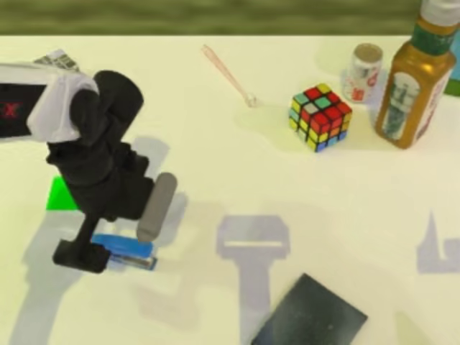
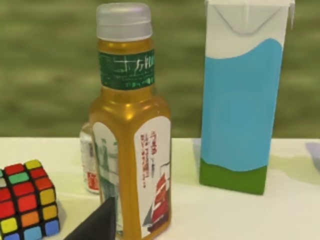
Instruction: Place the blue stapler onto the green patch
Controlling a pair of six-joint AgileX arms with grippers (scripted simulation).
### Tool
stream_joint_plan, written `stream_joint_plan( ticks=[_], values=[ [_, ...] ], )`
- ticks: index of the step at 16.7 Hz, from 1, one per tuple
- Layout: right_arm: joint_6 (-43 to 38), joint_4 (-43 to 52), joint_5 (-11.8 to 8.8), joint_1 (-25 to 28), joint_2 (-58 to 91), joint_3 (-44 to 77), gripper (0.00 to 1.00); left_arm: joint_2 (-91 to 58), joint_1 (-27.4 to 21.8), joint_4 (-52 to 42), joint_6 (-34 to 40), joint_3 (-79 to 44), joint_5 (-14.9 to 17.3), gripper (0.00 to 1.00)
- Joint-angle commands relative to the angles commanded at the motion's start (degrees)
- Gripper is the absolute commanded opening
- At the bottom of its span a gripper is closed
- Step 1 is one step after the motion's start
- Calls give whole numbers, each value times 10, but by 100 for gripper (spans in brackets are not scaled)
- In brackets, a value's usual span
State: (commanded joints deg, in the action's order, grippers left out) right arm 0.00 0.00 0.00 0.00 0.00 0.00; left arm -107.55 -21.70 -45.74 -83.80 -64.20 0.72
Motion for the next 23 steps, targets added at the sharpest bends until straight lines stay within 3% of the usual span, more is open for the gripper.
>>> stream_joint_plan(
  ticks=[4, 8, 21, 23],
  values=[
    [0, 0, 0, 0, 0, 0, 100, -42, -1, 81, 0, 45, 0, 100],
    [0, 0, 0, 0, 0, 0, 100, -45, -1, 87, -1, 49, 0, 100],
    [0, 0, 0, 0, 0, 0, 100, -45, -1, 87, -1, 49, 0, 2],
    [0, 0, 0, 0, 0, 0, 100, -45, -1, 87, -1, 49, 0, 0]
  ],
)
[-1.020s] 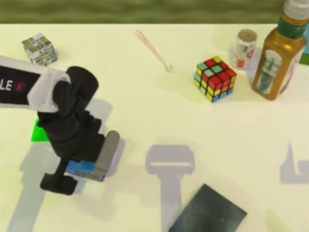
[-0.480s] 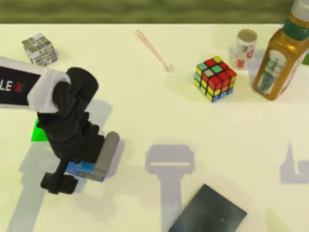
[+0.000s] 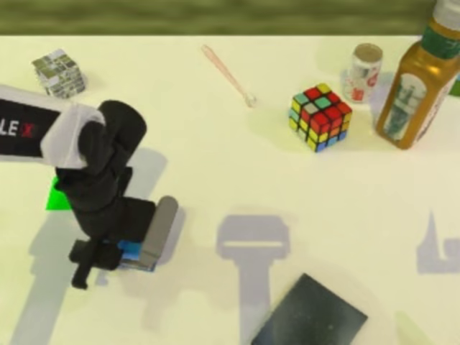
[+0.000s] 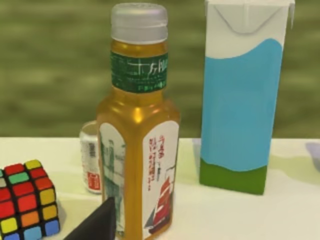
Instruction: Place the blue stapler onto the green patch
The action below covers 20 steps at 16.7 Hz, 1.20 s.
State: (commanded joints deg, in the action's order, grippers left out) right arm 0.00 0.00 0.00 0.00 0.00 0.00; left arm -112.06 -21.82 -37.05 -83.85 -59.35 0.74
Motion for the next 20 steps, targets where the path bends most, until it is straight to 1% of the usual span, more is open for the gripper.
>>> stream_joint_plan(
  ticks=[6, 9, 12, 16, 18, 20],
  values=[
    [0, 0, 0, 0, 0, 0, 100, 0, 0, 0, 0, 0, 0, 0],
    [0, 0, 0, 0, 0, 0, 100, 15, 1, -23, 5, -8, 0, 0],
    [0, 0, 0, 0, 0, 0, 100, 39, 4, -81, 5, -42, 0, 0],
    [0, 0, 0, 0, 0, 0, 100, 85, 9, -196, 4, -99, -1, 0],
    [0, 0, 0, 0, 0, 0, 100, 104, 12, -228, 6, -119, -1, 0],
    [0, 0, 0, 0, 0, 0, 100, 111, 13, -237, 8, -124, -1, 0]
  ],
)
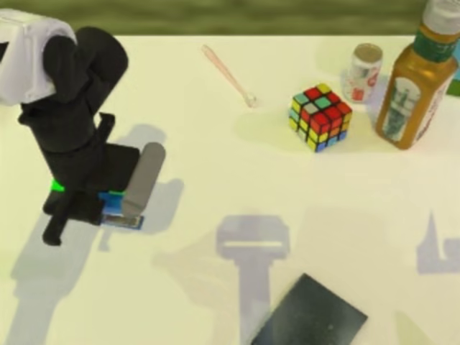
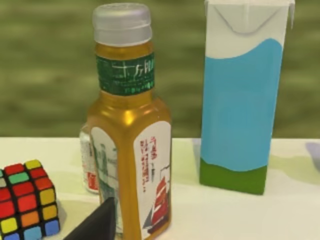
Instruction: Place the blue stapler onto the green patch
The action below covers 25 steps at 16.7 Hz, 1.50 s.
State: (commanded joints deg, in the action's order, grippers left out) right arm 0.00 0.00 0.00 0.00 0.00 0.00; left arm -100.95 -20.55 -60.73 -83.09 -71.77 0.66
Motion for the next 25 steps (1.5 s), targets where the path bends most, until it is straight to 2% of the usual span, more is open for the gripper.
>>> stream_joint_plan(
  ticks=[6, 16, 22, 25],
  values=[
    [0, 0, 0, 0, 0, 0, 100, -19, 8, -10, -5, -21, 0, 0],
    [0, 0, 0, 0, 0, 0, 100, -179, 134, -119, -18, -292, -7, 0],
    [0, 0, 0, 0, 0, 0, 100, -184, 138, -120, -18, -301, -7, 0],
    [0, 0, 0, 0, 0, 0, 100, -194, 138, -81, -16, -272, -6, 0]
  ],
)
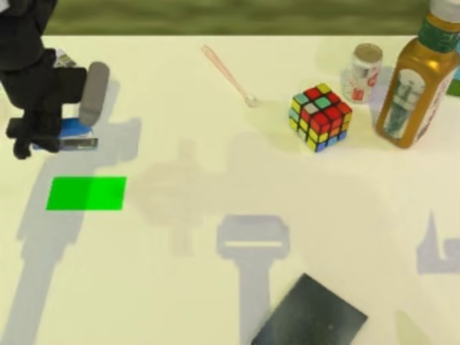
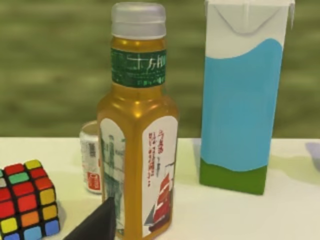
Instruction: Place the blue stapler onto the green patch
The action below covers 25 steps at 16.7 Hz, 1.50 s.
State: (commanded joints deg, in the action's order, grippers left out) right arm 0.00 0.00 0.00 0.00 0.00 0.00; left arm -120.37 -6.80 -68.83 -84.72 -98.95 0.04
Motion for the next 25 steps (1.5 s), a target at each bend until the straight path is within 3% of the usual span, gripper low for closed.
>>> stream_joint_plan(
  ticks=[7, 12, 25],
  values=[
    [0, 0, 0, 0, 0, 0, 100, -44, -2, 150, 3, 108, 0, 0],
    [0, 0, 0, 0, 0, 0, 100, -47, -2, 159, 4, 116, 0, 0],
    [0, 0, 0, 0, 0, 0, 100, -47, -2, 159, 4, 116, 0, 98]
  ],
)
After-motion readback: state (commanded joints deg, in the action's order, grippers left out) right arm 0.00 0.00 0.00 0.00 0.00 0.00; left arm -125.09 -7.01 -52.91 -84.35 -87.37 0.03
